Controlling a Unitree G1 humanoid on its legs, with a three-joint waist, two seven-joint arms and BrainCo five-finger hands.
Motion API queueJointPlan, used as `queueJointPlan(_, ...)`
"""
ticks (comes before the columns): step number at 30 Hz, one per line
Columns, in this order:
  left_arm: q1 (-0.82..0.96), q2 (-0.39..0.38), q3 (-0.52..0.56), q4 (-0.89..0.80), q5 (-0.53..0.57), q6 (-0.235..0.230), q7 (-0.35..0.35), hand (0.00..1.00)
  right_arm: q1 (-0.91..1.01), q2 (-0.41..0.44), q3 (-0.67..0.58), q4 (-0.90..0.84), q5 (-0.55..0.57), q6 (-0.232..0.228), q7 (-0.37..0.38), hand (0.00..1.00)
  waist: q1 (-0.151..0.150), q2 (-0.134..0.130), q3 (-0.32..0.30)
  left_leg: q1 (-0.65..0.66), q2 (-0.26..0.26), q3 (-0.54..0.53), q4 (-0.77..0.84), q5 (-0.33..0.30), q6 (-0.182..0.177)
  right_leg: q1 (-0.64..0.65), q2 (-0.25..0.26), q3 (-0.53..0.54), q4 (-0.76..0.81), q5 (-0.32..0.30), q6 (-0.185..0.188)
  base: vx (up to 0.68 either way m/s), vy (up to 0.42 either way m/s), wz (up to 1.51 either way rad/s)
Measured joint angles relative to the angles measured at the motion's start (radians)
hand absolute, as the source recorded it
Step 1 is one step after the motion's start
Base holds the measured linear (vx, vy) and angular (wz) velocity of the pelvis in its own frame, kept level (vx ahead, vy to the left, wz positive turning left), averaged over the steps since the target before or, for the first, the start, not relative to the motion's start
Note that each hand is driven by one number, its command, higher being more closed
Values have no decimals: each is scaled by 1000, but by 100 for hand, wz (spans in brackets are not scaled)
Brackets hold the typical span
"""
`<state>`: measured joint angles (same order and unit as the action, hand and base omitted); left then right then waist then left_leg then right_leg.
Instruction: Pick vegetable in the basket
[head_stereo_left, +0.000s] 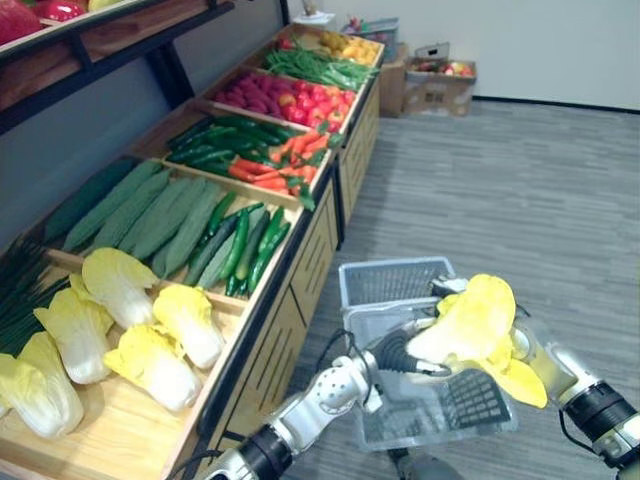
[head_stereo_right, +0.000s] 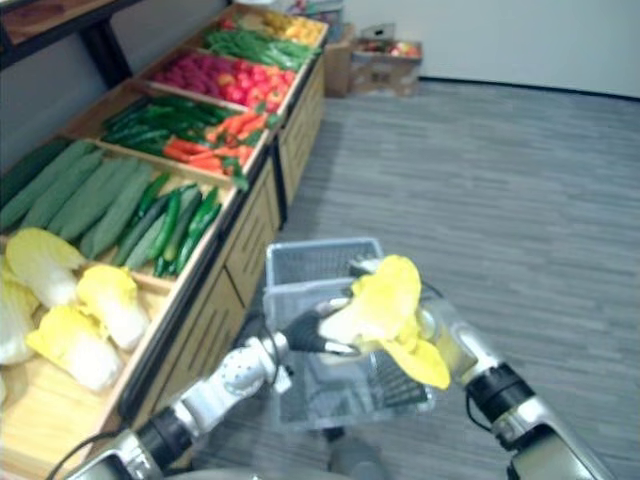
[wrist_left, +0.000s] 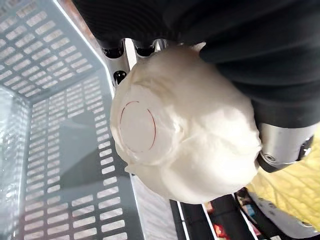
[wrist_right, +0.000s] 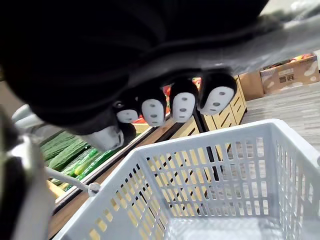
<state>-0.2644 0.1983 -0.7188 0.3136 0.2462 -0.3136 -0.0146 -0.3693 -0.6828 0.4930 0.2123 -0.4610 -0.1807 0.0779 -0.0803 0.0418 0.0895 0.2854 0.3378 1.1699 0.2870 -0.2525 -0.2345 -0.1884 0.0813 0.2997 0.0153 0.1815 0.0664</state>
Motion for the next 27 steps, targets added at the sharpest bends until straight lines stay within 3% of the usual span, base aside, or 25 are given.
queueJointPlan(7,-77,-55,-5,209,235,-27,95,100,-74,0,28,45,0,3,0,100,-5,0,0,18,-28,25,-31,5,3,0,0,25,-1,0,0,-31,15,-9)
queueJointPlan(9,-95,-74,-21,294,287,5,99,100,-93,18,30,45,6,3,0,100,-20,0,1,22,-39,28,-44,8,4,0,-4,29,-2,1,1,-54,26,-8)
queueJointPlan(11,-105,-75,-47,415,375,80,87,100,-145,51,52,39,26,-15,10,100,-49,-3,8,32,-53,38,-56,10,6,1,-6,42,-7,5,6,-56,20,-10)
queueJointPlan(14,-117,-76,-45,451,438,119,100,100,-148,70,76,34,47,-41,19,100,-48,-9,23,36,-63,49,-62,11,7,1,-8,55,-13,9,12,-68,4,-11)
queueJointPlan(16,-131,-78,-47,467,451,120,99,100,-150,74,76,34,48,-43,19,100,-47,-6,26,37,-70,50,-69,12,8,1,-11,56,-15,10,13,-62,-3,-3)
queueJointPlan(17,-133,-77,-45,473,458,120,99,0,-150,74,76,34,49,-43,19,100,-47,-6,27,38,-73,50,-76,15,10,1,-12,56,-16,10,13,-54,-6,0)
queueJointPlan(23,-138,-86,-28,516,475,122,100,0,-149,73,76,40,51,-42,22,100,-51,-7,31,36,-83,43,-97,24,13,2,-16,51,-16,10,13,-57,-18,3)
queueJointPlan(27,-156,-93,-13,560,488,151,99,0,-149,70,75,52,75,-42,41,100,-52,-9,35,28,-106,5,-135,45,21,3,-35,31,-19,10,13,-72,-30,19)
